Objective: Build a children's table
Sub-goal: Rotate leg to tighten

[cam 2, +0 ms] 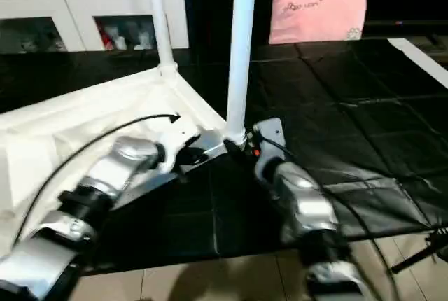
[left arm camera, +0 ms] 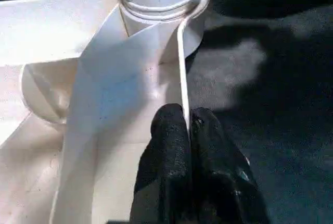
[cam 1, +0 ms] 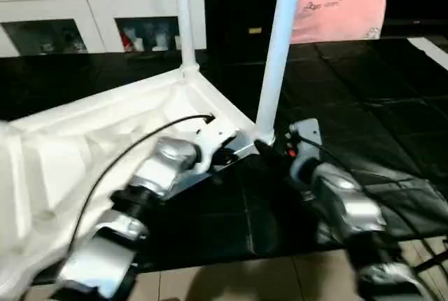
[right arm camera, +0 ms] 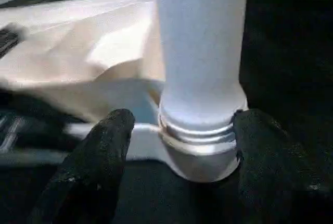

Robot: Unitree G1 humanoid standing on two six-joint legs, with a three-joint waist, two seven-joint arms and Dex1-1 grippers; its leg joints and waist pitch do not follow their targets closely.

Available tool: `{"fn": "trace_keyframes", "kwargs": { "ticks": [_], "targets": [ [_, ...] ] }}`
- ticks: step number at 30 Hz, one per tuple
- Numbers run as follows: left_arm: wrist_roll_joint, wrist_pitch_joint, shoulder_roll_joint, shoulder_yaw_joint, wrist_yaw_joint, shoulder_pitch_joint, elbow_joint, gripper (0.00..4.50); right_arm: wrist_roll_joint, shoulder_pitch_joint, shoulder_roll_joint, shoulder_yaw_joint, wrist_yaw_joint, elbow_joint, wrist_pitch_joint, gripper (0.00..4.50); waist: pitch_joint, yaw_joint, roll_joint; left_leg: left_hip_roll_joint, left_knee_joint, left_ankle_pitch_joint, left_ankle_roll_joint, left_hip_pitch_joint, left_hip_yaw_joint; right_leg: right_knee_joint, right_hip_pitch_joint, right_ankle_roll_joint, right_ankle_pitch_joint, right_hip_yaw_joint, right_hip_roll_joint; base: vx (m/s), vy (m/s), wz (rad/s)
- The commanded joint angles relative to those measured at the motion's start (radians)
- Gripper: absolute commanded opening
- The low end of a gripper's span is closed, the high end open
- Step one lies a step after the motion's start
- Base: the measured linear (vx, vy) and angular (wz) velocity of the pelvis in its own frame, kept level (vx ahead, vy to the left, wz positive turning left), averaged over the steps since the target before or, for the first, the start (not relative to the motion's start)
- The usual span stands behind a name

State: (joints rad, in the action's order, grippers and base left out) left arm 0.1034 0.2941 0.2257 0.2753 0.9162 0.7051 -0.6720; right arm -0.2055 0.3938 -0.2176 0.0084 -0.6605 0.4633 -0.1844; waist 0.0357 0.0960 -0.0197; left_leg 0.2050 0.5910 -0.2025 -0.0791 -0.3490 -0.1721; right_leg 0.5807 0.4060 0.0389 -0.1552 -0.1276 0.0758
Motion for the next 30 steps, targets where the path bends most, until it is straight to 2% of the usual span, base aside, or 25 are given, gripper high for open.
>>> {"fn": "trace_keyframes", "kwargs": {
  "ticks": [1,3,4,5,7,8,9,10,12,15,17,20,23,25,27,30],
  "targets": [
    [-0.008,-0.035,0.015,0.019,0.073,0.009,0.04,0.0,-0.025,0.0,-0.028,0.011,-0.08,-0.048,0.002,3.7,-0.067,0.006,0.005,0.027,-0.06,-0.077,0.099,-0.005,0.007,-0.059,-0.066,0.146,-0.207,0.059,0.078,0.0,0.0,0.0],
    [-0.014,-0.081,0.059,0.043,0.161,0.001,0.042,0.0,-0.039,-0.012,-0.096,0.017,-0.19,-0.089,0.003,3.95,-0.066,0.013,0.007,0.027,-0.059,-0.086,0.109,-0.006,0.006,-0.057,-0.07,0.153,-0.202,0.061,0.079,0.0,0.0,0.0],
    [-0.014,-0.085,0.062,0.045,0.168,0.001,0.042,0.0,-0.04,-0.013,-0.101,0.018,-0.199,-0.092,0.003,4.01,-0.065,0.016,0.007,0.027,-0.059,-0.087,0.111,-0.005,0.005,-0.059,-0.068,0.152,-0.205,0.06,0.078,0.0,0.0,0.0],
    [-0.015,-0.13,0.084,0.058,0.215,-0.005,0.043,0.0,-0.05,-0.018,-0.133,0.025,-0.255,-0.113,-0.008,4.06,-0.065,0.02,0.006,0.029,-0.059,-0.09,0.109,-0.003,0.006,-0.059,-0.066,0.153,-0.212,0.06,0.079,0.0,0.0,0.0],
    [-0.032,-0.184,0.127,0.081,0.333,-0.015,0.056,0.0,-0.068,-0.03,-0.209,0.058,-0.393,-0.15,-0.028,4.27,-0.064,0.027,0.007,0.031,-0.059,-0.099,0.108,-0.004,0.004,-0.059,-0.069,0.145,-0.227,0.06,0.079,0.0,0.0,0.0],
    [-0.032,-0.184,0.127,0.081,0.333,-0.015,0.056,0.0,-0.068,-0.03,-0.209,0.058,-0.393,-0.15,-0.028,4.38,-0.063,0.029,0.007,0.032,-0.06,-0.102,0.109,-0.003,0.004,-0.059,-0.068,0.145,-0.231,0.06,0.079,0.0,0.0,0.0],
    [-0.041,-0.202,0.149,0.095,0.398,-0.017,0.063,0.0,-0.077,-0.036,-0.253,0.086,-0.472,-0.172,-0.037,4.48,-0.064,0.035,0.007,0.032,-0.059,-0.104,0.105,-0.001,0.002,-0.06,-0.064,0.147,-0.237,0.06,0.078,0.0,0.0,0.0],
    [-0.041,-0.202,0.149,0.095,0.398,-0.017,0.063,0.0,-0.077,-0.036,-0.253,0.086,-0.472,-0.172,-0.037,4.48,-0.063,0.039,0.007,0.033,-0.059,-0.105,0.104,-0.001,0.003,-0.061,-0.065,0.144,-0.246,0.059,0.079,0.0,0.0,0.0],
    [-0.05,-0.228,0.175,0.116,0.481,-0.016,0.075,0.0,-0.065,-0.026,-0.288,0.122,-0.542,-0.173,-0.033,4.49,-0.062,0.048,0.005,0.033,-0.061,-0.121,0.093,0.001,0.003,-0.065,-0.063,0.135,-0.288,0.059,0.081,0.0,0.0,0.0],
    [-0.061,-0.245,0.186,0.128,0.535,-0.014,0.089,0.0,-0.056,-0.01,-0.306,0.147,-0.595,-0.164,-0.036,4.49,-0.061,0.052,0.005,0.035,-0.062,-0.136,0.077,0.005,0.002,-0.067,-0.058,0.136,-0.304,0.061,0.081,0.0,0.0,0.0],
    [-0.066,-0.276,0.201,0.156,0.601,-0.014,0.105,0.0,-0.055,0.01,-0.323,0.184,-0.675,-0.167,-0.023,4.49,-0.063,0.054,0.009,0.036,-0.062,-0.131,0.078,0.003,0.004,-0.062,-0.062,0.144,-0.282,0.061,0.081,0.0,0.0,0.0],
    [-0.064,-0.288,0.203,0.167,0.625,-0.015,0.114,0.0,-0.055,0.023,-0.322,0.201,-0.706,-0.158,-0.031,4.49,-0.063,0.056,0.007,0.038,-0.061,-0.127,0.083,0.002,0.004,-0.058,-0.06,0.151,-0.263,0.062,0.081,0.0,0.0,0.0],
    [-0.065,-0.296,0.198,0.181,0.659,-0.015,0.133,0.0,-0.053,0.049,-0.311,0.227,-0.749,-0.122,-0.025,4.49,-0.065,0.065,0.009,0.039,-0.06,-0.116,0.077,0.003,0.004,-0.055,-0.06,0.154,-0.26,0.063,0.083,0.0,0.0,0.0],
    [-0.065,-0.296,0.196,0.185,0.664,-0.015,0.139,0.0,-0.052,0.054,-0.306,0.231,-0.755,-0.113,-0.023,4.14,-0.065,0.068,0.008,0.038,-0.059,-0.113,0.076,0.002,0.003,-0.054,-0.06,0.157,-0.254,0.063,0.083,0.0,0.0,0.0],
    [-0.065,-0.297,0.194,0.19,0.669,-0.015,0.145,0.0,-0.054,0.061,-0.3,0.235,-0.766,-0.102,-0.022,4.11,-0.065,0.067,0.009,0.037,-0.059,-0.114,0.074,-0.001,0.004,-0.053,-0.063,0.155,-0.25,0.062,0.082,0.0,0.0,0.0],
    [-0.068,-0.298,0.189,0.202,0.675,-0.016,0.154,0.0,-0.077,0.073,-0.287,0.241,-0.803,-0.091,-0.041,3.75,-0.064,0.064,0.01,0.034,-0.059,-0.122,0.072,-0.001,0.003,-0.06,-0.063,0.14,-0.291,0.061,0.082,0.0,0.0,0.0]
  ]
}}
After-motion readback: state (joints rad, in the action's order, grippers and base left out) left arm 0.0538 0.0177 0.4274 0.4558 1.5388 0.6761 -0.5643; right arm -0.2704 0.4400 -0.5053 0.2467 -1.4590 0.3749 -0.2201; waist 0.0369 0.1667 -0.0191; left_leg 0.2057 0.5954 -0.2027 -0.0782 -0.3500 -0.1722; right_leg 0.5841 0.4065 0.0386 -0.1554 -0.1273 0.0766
